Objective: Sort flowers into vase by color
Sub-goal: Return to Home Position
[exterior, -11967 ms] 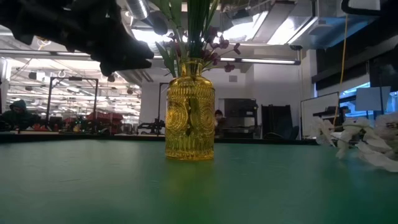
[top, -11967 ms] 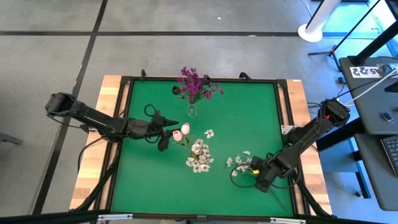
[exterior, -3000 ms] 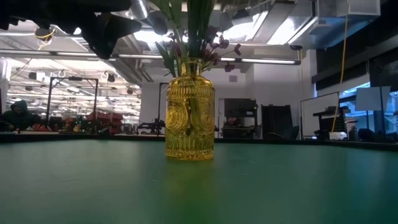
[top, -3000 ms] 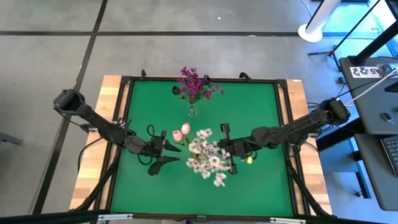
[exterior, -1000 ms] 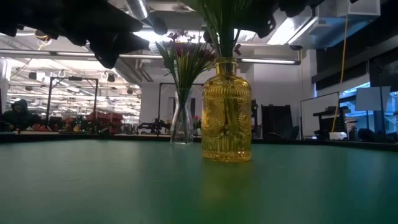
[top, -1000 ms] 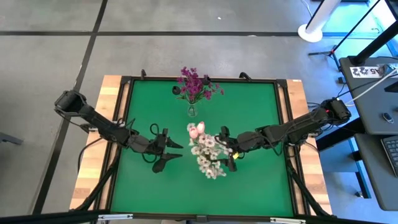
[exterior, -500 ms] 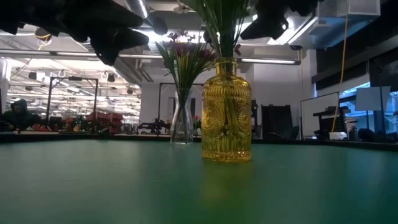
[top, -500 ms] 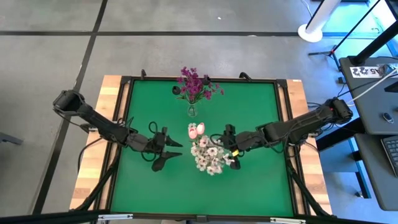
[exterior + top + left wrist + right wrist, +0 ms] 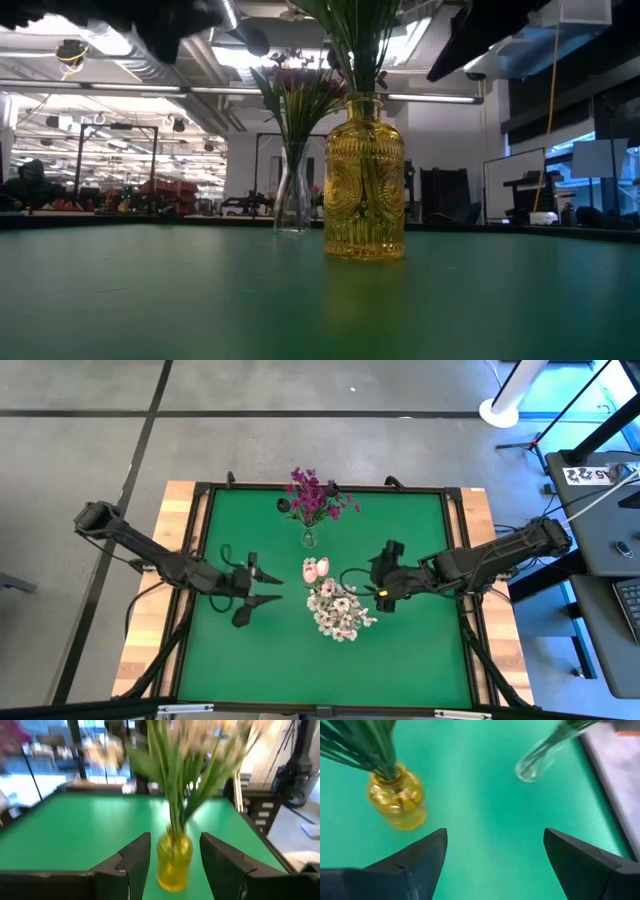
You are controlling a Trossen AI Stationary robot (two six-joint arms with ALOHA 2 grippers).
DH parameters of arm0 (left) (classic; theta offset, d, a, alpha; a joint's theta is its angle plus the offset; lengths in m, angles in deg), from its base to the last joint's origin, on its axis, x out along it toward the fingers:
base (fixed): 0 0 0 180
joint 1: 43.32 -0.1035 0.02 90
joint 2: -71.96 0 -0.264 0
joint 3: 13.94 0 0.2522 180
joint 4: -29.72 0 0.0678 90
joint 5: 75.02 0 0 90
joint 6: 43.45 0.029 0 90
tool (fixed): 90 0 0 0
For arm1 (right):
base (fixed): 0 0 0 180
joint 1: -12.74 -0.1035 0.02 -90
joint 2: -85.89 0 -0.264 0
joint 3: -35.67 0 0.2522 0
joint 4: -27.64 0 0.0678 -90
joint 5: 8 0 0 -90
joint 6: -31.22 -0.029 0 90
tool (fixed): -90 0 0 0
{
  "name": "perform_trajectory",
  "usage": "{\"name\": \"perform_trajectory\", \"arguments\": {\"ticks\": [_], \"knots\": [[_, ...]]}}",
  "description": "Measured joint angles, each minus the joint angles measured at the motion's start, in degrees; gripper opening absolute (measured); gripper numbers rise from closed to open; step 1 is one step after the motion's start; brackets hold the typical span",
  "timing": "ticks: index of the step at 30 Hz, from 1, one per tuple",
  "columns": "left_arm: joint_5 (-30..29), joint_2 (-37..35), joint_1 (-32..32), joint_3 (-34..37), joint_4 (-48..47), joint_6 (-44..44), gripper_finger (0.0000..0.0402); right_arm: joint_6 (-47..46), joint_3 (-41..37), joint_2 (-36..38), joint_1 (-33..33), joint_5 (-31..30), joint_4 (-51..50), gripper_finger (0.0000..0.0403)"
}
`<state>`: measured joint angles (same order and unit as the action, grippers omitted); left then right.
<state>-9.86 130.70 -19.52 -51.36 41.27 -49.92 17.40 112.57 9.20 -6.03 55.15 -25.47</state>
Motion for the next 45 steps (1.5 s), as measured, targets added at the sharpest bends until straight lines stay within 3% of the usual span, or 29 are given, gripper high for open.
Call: {"name": "perform_trajectory", "arguments": {"ticks": [6,9,12,15,18,21,24,29,33,40,45], "knots": [[-0.1,-12.5,-3.9,0.0,-6.2,6.3,0.0167,2.0,-4.7,7.9,0.0,-7.7,2.8,0.0331],[0.9,-17.7,-8.7,0.0,-10.6,6.6,0.0167,3.4,-11.4,13.9,0.1,-9.6,10.2,0.0331],[7.5,-20.9,-14.6,0.0,-12.0,5.8,0.0167,6.9,-20.5,20.5,1.1,-8.8,22.7,0.0331],[16.6,-21.8,-21.2,0.0,-11.1,5.7,0.0167,12.0,-30.6,26.3,4.6,-1.7,40.6,0.0331],[23.2,-21.5,-27.9,0.0,-9.3,5.1,0.0167,15.3,-39.1,29.8,10.5,10.5,58.1,0.033],[28.4,-20.6,-34.2,0.0,-7.9,3.6,0.0167,14.9,-45.1,31.8,17.0,20.5,68.0,0.033],[31.6,-20.6,-39.4,0.0,-8.5,3.3,0.0167,12.6,-48.1,32.2,22.9,26.4,73.0,0.033],[34.5,-21.4,-46.8,0.0,-9.1,2.3,0.0167,11.1,-48.5,32.9,29.2,34.2,71.4,0.033],[40.2,-22.4,-50.8,0.0,-11.0,0.8,0.0167,10.9,-48.3,40.2,32.2,36.5,67.8,0.033],[41.0,-29.8,-55.7,0.0,-16.4,0.9,0.0167,7.8,-48.4,61.1,34.2,32.6,45.0,0.033],[44.0,-37.0,-56.1,0.4,-17.3,-0.9,0.0167,6.5,-48.4,73.8,34.2,28.0,37.6,0.033]]}}
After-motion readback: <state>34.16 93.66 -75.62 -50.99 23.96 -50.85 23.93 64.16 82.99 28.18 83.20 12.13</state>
